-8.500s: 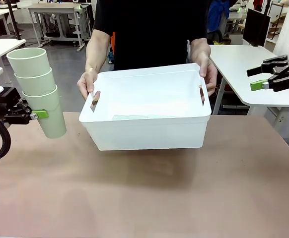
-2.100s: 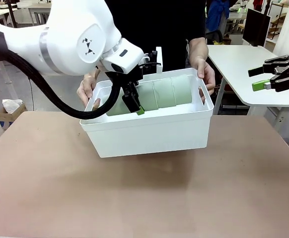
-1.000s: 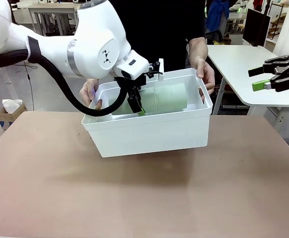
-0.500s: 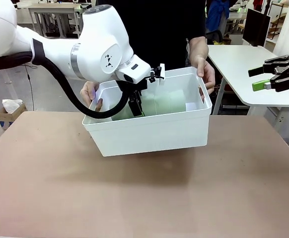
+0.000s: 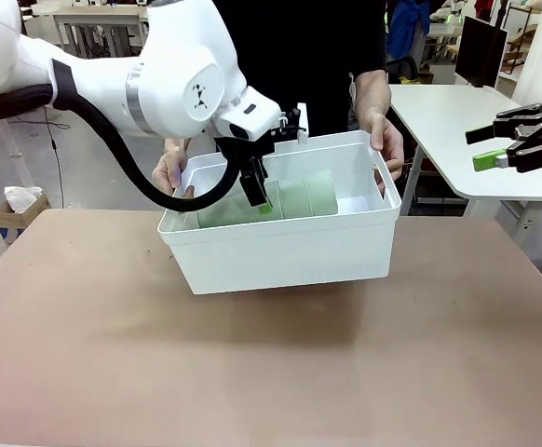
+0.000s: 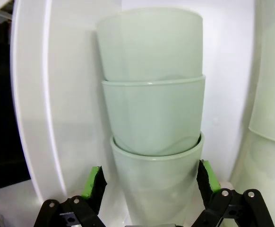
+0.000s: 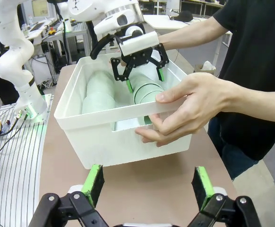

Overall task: Stack the cups and store them in the basket.
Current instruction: Place the stack of Reusable plastic cups into the Pantry Basket.

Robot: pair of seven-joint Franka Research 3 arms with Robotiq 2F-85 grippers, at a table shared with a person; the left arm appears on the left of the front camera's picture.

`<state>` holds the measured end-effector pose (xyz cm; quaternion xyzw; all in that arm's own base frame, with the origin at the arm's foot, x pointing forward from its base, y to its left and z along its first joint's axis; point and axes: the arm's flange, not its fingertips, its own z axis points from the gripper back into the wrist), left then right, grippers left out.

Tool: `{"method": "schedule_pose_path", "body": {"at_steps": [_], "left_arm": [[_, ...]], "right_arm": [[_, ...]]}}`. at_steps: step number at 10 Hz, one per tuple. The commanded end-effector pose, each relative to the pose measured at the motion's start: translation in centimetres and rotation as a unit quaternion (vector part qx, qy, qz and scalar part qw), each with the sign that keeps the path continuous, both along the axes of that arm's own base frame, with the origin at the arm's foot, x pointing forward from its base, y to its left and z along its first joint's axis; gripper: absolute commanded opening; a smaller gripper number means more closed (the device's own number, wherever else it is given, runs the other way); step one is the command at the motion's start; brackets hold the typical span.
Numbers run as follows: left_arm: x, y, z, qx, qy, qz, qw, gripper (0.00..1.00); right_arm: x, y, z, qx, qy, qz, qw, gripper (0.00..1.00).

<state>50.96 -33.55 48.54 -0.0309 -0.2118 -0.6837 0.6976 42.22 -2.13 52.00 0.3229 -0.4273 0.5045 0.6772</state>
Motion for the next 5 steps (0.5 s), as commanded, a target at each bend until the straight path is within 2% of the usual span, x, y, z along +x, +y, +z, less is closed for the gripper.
{"method": "schedule_pose_path", "body": {"at_steps": [1, 4, 5], "left_arm": [[-0.8, 2.3, 3.5, -0.052, 0.018, -0.008, 0.998, 1.0], [-2.3, 8.2, 8.9, -0.167, 0.066, -0.012, 0.984, 1.0], [-2.9, 10.5, 10.3, -0.197, 0.07, -0.008, 0.978, 1.0]], "right_arm": [[0.1, 0.3, 0.4, 0.008, 0.002, -0.004, 1.0, 1.0], [0.1, 0.3, 0.4, 0.008, 0.002, -0.004, 1.0, 1.0], [0.1, 0.3, 0.4, 0.008, 0.002, -0.004, 1.0, 1.0]]}}
